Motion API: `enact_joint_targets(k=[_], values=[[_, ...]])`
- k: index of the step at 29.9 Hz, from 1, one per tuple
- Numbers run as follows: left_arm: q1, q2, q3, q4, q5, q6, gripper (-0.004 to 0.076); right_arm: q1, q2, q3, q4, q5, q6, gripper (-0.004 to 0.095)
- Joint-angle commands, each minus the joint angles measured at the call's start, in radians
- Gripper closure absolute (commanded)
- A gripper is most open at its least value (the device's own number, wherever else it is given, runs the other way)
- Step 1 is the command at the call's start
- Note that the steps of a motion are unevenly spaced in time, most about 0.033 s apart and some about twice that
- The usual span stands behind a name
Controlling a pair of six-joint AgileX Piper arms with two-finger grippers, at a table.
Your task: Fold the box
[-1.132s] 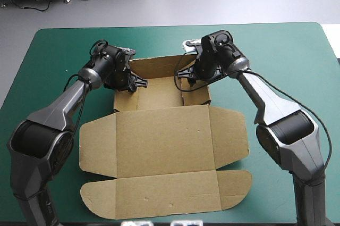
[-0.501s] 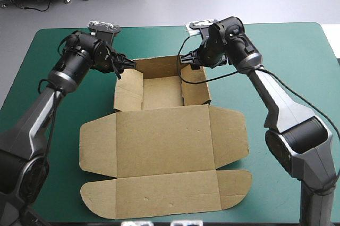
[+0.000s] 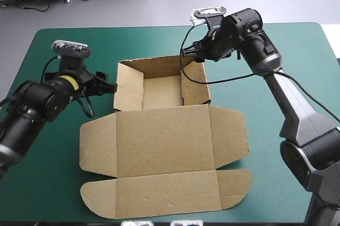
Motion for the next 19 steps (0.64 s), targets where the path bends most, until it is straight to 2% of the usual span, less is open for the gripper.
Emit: enact_joint_targets(k=[1, 3, 7, 13, 19], values=[[-0.006, -0.158, 0.118, -0.004, -0.174, -0.003, 0.0316, -0.002, -0.088, 0.035, -0.004, 0.006, -0.018, 0.0398], [-0.006, -0.229, 0.202, -0.013, -0.214, -0.003, 0.0316, -0.002, -0.089, 0.066, -0.013, 0.006, -0.018, 0.0397], [-0.006, -0.336, 0.327, -0.016, -0.225, -0.003, 0.0316, -0.002, -0.089, 0.107, -0.019, 0.006, -0.018, 0.0397], [-0.006, -0.457, 0.412, -0.012, -0.287, -0.003, 0.0316, -0.007, -0.076, 0.109, -0.054, -0.029, -0.005, 0.0395], [-0.006, -0.521, 0.445, 0.025, -0.292, -0.003, 0.0316, -0.006, 0.011, 0.109, -0.052, -0.046, 0.003, 0.0395]])
